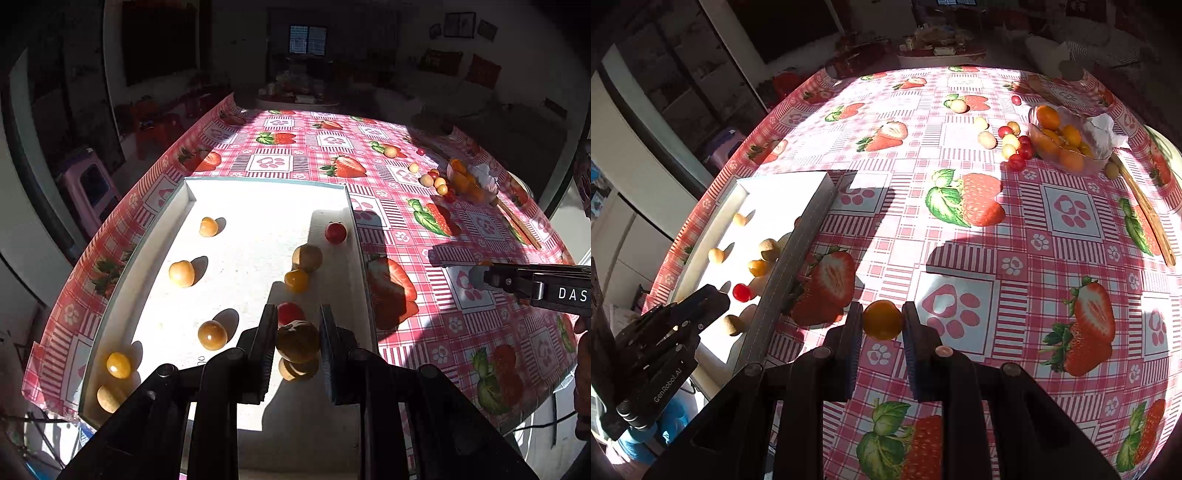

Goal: Organize fruits
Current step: 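Carry both fruits over the white tray and open both grippers to release them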

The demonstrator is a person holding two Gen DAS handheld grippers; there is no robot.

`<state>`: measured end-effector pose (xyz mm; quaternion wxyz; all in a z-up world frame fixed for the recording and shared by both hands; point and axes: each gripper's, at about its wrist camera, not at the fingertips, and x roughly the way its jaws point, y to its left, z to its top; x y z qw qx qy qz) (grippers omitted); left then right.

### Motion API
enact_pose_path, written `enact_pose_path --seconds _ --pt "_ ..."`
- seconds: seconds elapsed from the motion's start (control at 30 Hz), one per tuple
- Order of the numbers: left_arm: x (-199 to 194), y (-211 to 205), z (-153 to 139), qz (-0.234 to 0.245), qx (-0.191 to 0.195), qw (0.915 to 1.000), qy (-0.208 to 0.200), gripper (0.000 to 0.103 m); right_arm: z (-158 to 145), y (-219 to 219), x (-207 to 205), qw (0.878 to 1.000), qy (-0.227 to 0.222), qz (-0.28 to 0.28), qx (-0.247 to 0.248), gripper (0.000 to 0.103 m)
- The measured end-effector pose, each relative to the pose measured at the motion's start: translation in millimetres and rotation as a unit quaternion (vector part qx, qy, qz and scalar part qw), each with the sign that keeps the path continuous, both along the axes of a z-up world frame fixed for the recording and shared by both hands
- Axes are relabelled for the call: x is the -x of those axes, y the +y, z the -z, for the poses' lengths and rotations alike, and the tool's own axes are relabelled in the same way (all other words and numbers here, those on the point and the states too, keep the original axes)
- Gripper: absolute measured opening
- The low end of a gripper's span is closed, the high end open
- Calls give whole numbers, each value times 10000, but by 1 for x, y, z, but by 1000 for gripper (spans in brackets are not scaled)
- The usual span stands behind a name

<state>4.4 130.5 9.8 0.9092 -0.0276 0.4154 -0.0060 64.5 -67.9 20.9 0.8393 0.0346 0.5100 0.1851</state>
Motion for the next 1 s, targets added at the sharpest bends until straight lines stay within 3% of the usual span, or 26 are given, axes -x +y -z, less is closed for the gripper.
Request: enact_pose_path --seconds 0.23,0.47,0.8,1.0 --pt "11 44 20 -319 -268 9986 325 24 2 63 9 9980 149 -620 -39 23" --pt "9 59 41 -395 -382 9961 697 24 12 116 14 9929 246 -1145 215 23" --pt "7 60 41 -349 -438 9960 697 24 44 154 -4 9834 674 -1425 896 24" --pt "7 61 41 -349 -410 9963 668 24 49 159 -5 9826 736 -1450 893 24"
